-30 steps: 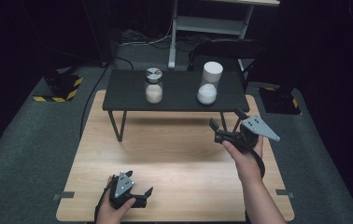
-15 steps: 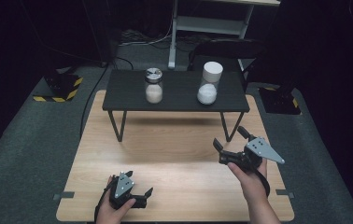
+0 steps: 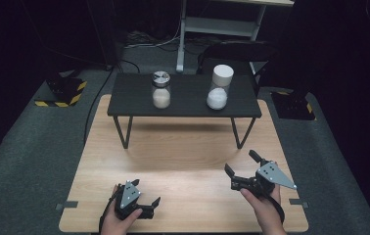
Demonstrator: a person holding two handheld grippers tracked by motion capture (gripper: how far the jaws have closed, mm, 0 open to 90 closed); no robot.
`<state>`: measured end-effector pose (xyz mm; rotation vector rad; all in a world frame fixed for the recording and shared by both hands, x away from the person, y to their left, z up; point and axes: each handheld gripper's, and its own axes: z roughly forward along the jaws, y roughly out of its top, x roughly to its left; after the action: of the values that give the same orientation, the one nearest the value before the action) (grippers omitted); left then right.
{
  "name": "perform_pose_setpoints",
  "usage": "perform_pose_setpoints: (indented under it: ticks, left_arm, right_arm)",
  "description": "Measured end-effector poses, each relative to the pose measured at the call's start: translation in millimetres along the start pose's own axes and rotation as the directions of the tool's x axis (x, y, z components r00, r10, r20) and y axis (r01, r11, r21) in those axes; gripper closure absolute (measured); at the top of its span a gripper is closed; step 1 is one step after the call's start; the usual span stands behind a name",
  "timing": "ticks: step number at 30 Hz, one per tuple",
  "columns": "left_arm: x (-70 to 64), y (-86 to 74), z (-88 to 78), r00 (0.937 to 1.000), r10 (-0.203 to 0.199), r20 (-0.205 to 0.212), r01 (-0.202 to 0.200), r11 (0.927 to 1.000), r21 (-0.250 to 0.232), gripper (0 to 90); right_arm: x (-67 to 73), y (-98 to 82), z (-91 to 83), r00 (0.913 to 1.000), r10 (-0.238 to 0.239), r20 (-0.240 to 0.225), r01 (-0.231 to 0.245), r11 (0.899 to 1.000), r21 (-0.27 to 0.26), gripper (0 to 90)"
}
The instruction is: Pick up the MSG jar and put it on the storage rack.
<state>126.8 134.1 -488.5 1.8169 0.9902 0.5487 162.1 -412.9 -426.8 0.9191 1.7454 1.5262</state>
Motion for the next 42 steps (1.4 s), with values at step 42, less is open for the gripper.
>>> perform_pose_setpoints:
  ticks: [42]
  left_arm:
    - [-0.2,0.5,0.1,1.0000,0.005,0.000,-0.005,1.0000,0.003,0.5]
  right_arm:
    - [-2.6,-53.8,-21.5,0.9986,-0.007,0.053,-0.010,0.948,0.317,0.4]
